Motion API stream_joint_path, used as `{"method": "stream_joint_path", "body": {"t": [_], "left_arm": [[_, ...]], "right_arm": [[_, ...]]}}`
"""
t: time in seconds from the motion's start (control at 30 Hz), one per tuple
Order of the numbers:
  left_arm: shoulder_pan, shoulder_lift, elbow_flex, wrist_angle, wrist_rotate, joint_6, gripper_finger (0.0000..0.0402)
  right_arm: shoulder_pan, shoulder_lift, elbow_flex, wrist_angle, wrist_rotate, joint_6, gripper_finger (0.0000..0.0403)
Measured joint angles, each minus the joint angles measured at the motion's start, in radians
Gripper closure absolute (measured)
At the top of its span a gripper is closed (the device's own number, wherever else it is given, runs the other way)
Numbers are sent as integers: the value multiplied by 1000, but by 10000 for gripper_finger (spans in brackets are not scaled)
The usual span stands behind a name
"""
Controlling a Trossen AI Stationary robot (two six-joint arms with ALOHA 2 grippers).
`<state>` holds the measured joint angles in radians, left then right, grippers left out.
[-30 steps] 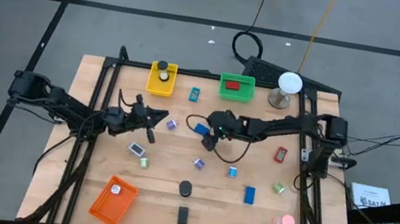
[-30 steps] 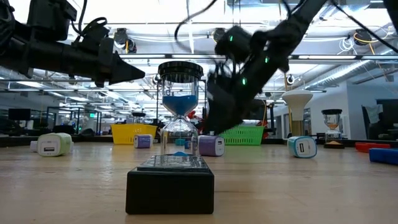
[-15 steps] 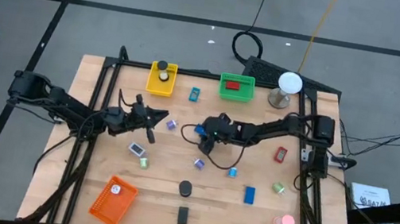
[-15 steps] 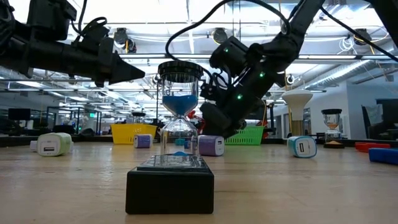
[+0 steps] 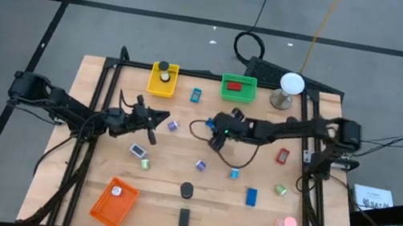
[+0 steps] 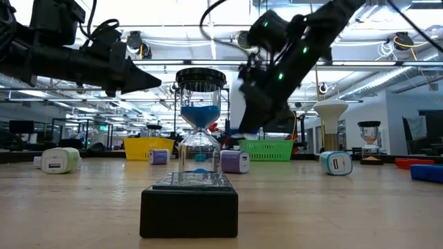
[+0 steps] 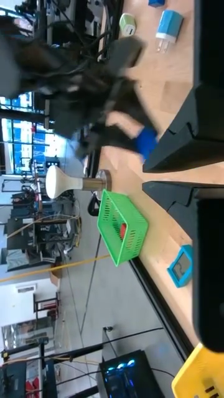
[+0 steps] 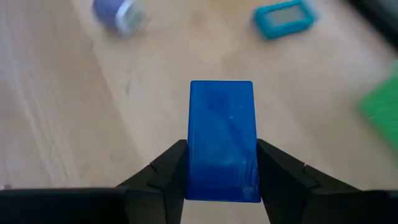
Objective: Pick & Place Office items
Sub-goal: Put the top blue digital clock into the green bin
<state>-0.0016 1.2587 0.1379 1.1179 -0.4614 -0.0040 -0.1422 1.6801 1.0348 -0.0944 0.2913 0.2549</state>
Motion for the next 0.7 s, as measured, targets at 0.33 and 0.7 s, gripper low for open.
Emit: {"method": "stream_joint_path", "body": {"t": [0.33,0.7], "left_arm": [[0,0,0,0,0,0,364],[0,0,0,0,0,0,364]], "right_arm": [[-329,-179,12,-89,-57,-59,253],[-559,108,363,-352,-355,-495,252]]}}
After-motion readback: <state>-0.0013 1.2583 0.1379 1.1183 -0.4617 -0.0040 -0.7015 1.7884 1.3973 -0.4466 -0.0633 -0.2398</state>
